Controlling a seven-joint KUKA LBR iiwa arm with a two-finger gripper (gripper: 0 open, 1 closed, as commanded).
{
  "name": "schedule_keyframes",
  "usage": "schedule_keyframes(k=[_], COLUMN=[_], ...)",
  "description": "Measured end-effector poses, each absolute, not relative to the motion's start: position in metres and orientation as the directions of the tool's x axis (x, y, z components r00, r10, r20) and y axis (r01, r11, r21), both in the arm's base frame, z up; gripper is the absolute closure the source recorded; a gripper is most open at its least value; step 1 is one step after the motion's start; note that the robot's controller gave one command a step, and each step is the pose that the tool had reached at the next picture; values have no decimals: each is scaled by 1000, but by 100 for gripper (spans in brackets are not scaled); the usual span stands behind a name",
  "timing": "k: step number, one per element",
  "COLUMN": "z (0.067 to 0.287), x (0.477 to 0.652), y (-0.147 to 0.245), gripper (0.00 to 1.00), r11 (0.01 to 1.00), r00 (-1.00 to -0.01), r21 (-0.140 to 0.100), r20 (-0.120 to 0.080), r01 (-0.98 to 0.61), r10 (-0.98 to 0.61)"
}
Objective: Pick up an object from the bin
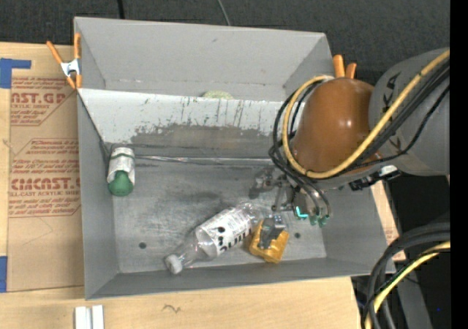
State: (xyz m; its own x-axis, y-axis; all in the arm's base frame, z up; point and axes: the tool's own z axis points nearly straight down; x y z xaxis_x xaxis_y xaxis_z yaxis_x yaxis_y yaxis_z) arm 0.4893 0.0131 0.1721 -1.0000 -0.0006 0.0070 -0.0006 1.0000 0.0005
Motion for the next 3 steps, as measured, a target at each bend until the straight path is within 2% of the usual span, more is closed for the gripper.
schedule_keyframes(k=[1, 2, 3], z=[175, 150, 133], x=[491, 496, 497], y=[13, 15, 17], gripper=[0, 0, 0], r11=[1000, 981, 951], r00=[-1000, -981, -951], r21=[1, -1, -1], r20=[0, -6, -5], r01=[0, -194, -310], r10=[0, -194, -310])
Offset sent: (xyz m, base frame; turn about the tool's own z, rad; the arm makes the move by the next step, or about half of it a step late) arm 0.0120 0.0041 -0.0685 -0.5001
